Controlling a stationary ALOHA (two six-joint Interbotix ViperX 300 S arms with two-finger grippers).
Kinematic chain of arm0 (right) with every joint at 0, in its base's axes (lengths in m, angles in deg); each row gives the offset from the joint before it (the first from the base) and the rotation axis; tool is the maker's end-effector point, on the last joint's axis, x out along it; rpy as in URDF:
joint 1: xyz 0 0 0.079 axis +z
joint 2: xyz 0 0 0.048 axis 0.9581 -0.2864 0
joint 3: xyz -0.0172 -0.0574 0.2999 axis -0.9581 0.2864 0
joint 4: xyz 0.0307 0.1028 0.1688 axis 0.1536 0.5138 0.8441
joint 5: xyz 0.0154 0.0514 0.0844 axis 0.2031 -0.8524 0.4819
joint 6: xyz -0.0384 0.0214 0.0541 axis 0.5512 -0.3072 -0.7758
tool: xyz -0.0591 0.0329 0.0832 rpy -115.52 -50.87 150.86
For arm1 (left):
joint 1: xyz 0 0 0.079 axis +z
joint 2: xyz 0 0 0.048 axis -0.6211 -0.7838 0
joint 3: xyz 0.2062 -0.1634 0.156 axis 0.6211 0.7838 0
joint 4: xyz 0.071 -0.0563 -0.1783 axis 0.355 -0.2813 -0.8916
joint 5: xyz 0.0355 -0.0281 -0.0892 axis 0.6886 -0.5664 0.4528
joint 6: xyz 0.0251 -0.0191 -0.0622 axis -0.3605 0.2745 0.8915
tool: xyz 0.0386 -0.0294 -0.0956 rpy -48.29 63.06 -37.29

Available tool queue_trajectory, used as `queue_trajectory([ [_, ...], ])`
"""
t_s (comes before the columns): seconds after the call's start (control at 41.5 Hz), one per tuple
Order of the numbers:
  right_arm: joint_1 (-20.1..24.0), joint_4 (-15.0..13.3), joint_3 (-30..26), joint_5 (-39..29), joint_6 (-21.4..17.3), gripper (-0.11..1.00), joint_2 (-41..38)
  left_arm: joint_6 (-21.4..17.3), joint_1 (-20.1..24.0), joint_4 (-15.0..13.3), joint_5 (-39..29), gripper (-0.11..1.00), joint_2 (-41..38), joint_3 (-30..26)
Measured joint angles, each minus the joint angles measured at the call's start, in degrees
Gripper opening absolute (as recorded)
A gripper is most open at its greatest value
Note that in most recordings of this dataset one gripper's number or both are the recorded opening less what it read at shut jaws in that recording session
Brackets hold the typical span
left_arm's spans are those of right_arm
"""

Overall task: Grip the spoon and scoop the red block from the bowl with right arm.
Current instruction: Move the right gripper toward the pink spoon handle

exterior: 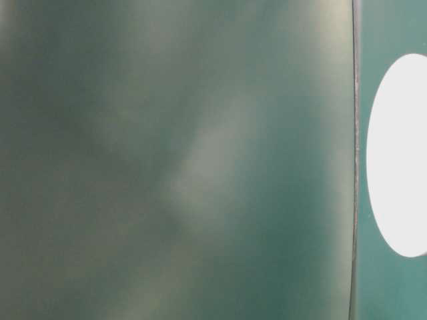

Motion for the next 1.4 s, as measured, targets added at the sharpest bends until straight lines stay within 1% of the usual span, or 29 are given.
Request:
queue_trajectory([
  [0.097, 0.0, 0.0, -0.79, 0.09, -0.79, 0.0, -0.09, 0.7, 0.0, 0.0, -1.67, 0.0, 0.26, -1.49],
  [0.265, 0.0, 0.62, -0.97, 0.26, -1.23, 0.0, 0.0, 0.97, 0.0, 0.0, -5.54, 0.0, 0.35, -1.85],
  [0.531, 0.0, 0.79, -1.23, 0.18, -1.32, 0.0, -0.18, 3.96, 0.0, 0.0, -8.0, 0.0, 0.35, -1.85],
  [0.724, 0.0, 0.88, -1.32, -0.44, -1.41, 0.0, -0.88, 4.22, 0.0, 0.0, -10.81, 0.0, 0.35, -1.85],
  [0.941, 0.0, 0.88, -1.41, -3.43, -1.32, 0.01, -0.97, 4.04, 0.0, 0.0, -13.45, 0.0, 0.53, -1.85],
  [0.965, 0.09, 0.88, -1.32, -3.69, -1.41, 0.03, -1.05, 3.96, 0.0, 0.09, -13.54, 0.0, 0.53, -1.85],
  [1.013, 0.09, 0.88, -1.41, -3.87, -1.41, 0.1, -1.32, 3.78, 0.0, 0.09, -13.71, 0.0, 0.53, -1.85],
  [1.11, 0.09, 0.88, -1.32, -4.13, -1.41, 0.29, -2.29, 3.69, 0.0, 0.18, -13.8, 0.0, 0.53, -1.85],
  [1.182, 0.18, 0.88, -0.97, -3.87, -1.41, 0.38, -3.43, 3.69, 0.0, 0.18, -13.89, 0.0, 0.62, -1.85],
  [1.255, 0.44, 1.14, -0.26, -2.99, -1.58, 0.43, -4.66, 3.69, 0.0, 0.26, -14.24, 0.0, 0.79, -1.85],
  [1.399, 0.79, 2.2, 1.67, -0.62, -2.9, 0.46, -7.56, 3.34, 0.0, 0.26, -15.64, 0.0, 1.49, -2.02],
])
